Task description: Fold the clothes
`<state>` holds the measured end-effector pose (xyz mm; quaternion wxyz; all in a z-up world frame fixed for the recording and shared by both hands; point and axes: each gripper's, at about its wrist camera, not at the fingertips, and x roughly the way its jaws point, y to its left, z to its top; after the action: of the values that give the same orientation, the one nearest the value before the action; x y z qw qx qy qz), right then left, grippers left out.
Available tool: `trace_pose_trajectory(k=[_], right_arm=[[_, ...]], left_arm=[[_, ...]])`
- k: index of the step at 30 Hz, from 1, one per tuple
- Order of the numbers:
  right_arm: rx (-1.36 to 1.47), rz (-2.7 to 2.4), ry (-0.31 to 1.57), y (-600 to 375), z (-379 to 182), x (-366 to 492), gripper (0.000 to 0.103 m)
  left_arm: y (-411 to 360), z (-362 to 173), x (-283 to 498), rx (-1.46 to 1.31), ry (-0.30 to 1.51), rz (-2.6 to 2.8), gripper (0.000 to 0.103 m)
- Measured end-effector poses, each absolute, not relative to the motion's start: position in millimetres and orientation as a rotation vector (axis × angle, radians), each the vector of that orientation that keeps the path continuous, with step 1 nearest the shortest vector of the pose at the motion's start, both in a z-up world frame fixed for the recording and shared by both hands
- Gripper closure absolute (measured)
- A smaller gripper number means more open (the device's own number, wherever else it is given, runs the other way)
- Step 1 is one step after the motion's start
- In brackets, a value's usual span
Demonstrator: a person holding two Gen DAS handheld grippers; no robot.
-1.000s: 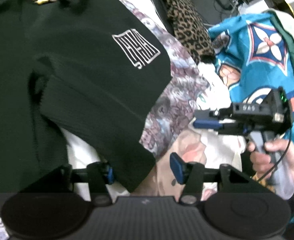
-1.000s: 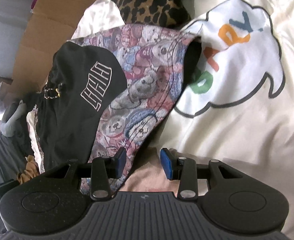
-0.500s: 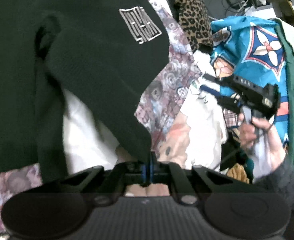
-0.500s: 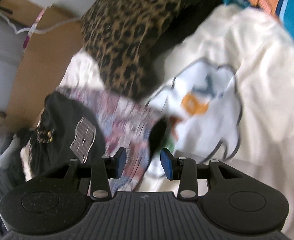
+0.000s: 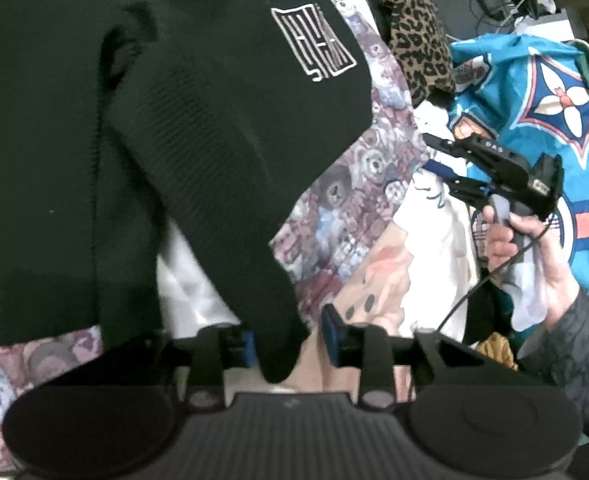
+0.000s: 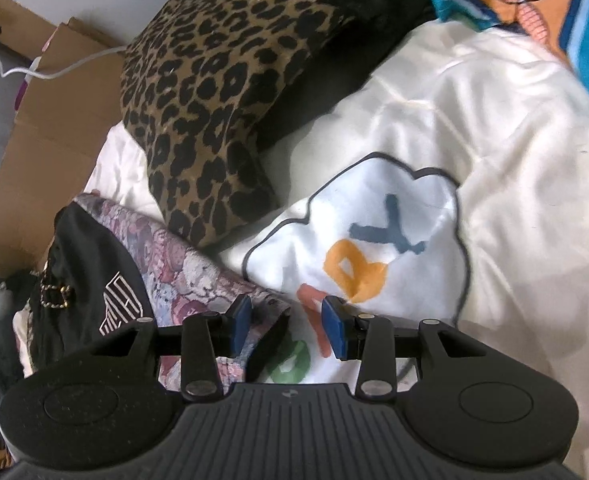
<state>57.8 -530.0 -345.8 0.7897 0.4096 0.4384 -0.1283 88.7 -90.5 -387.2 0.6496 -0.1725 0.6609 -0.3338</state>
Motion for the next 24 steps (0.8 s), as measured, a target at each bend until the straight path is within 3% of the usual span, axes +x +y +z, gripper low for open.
trace_pose_trajectory(k=[8, 9, 11, 12, 24], right_arm=[[0.854, -0.240, 0.957, -520.1, -351.3, 74.6, 0.057], [0.826, -0.235, 0.970, -518.0, -349.9, 76.2, 0.065], [0.771, -0.223, 0.996, -514.2, -347.1, 79.2, 0.097], [0.766, -0.217, 1.007, -514.8, -347.4, 78.3, 0.101], [0.706, -0.257, 0.889, -529.4, -295.1, 65.2, 0.101]], left_arm=[[-94.0, -396.2, 91.5, -0.444, 1.527, -0.731, 0.075], [-94.1, -396.5, 91.5, -0.454, 1.529, -0.733, 0.077], [-94.4, -396.3, 91.3, -0.476, 1.531, -0.743, 0.086], [-94.5, -396.2, 91.1, -0.487, 1.532, -0.748, 0.096], [-98.4, -398.1, 89.8, -0.582, 1.551, -0.786, 0.098]])
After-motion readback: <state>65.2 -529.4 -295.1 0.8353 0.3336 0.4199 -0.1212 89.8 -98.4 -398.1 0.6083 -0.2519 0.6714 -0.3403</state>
